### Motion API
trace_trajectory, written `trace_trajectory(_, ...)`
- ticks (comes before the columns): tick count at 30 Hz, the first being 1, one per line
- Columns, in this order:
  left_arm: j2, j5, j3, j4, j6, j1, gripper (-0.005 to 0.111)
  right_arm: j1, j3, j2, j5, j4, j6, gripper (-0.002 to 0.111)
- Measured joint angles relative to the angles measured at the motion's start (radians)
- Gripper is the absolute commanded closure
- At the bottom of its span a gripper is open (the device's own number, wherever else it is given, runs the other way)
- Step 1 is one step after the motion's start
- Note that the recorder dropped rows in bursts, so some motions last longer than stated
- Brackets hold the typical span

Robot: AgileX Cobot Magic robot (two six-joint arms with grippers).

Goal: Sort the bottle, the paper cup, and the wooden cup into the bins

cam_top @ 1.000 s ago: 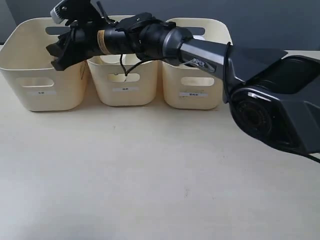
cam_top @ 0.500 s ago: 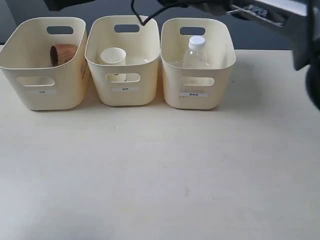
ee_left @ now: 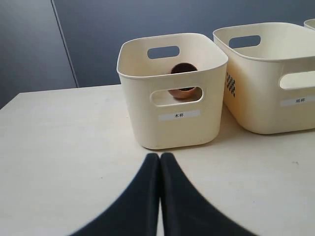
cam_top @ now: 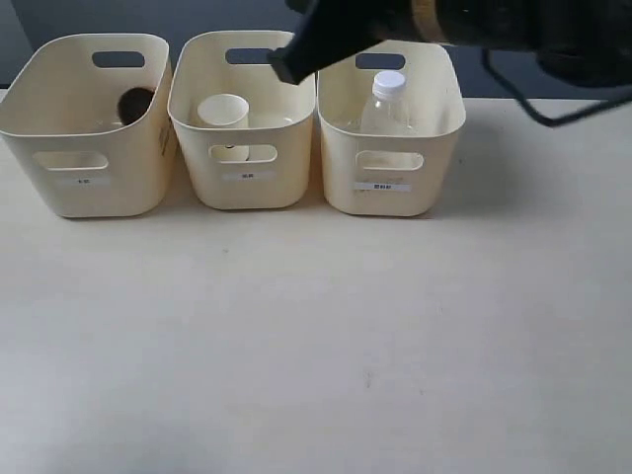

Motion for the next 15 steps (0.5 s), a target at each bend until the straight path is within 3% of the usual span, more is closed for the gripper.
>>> trace_trajectory(7, 0.000, 0.000, 0.000, 0.000, 0.000, 0.000, 0.107, 0.000, 0.216, -0.330, 0.132, 0.085, -0.004, 0.109)
trace_trajectory(15, 0.000, 0.000, 0.000, 0.000, 0.000, 0.000, 0.107, -0.002, 0.254, -0.536, 0.263, 0.196, -0.003, 0.109)
